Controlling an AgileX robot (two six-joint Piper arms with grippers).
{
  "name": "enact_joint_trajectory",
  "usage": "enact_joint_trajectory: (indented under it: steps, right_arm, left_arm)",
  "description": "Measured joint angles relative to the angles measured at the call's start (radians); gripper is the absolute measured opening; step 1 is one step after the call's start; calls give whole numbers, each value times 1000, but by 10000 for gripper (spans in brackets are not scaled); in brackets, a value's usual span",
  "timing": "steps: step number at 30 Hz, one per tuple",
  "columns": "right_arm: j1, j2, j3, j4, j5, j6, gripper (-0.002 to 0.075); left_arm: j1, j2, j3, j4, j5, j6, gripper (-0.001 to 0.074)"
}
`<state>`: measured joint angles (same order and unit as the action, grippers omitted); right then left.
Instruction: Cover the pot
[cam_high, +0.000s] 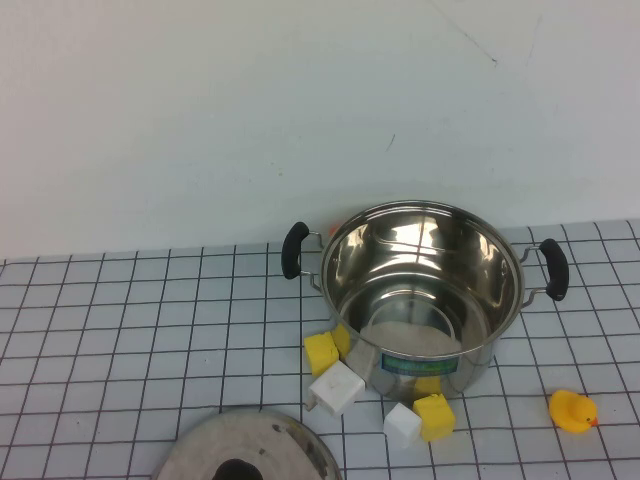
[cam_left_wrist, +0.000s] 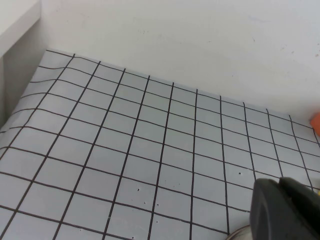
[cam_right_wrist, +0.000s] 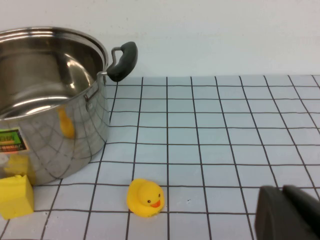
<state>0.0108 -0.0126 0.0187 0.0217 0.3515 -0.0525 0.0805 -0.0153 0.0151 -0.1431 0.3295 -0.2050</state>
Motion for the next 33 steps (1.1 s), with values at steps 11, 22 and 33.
enact_joint_trajectory:
  steps: [11,22,33]
  right_arm:
    - [0,0,0,0,0,0,-2]
    - [0,0,0,8,0,2,-2]
    - [0,0,6,414,-9,220,-2]
  left_arm:
    - [0,0,0,0,0,0,-3]
    - [0,0,0,0,0,0,-3]
    - [0,0,0,0,0,0,-3]
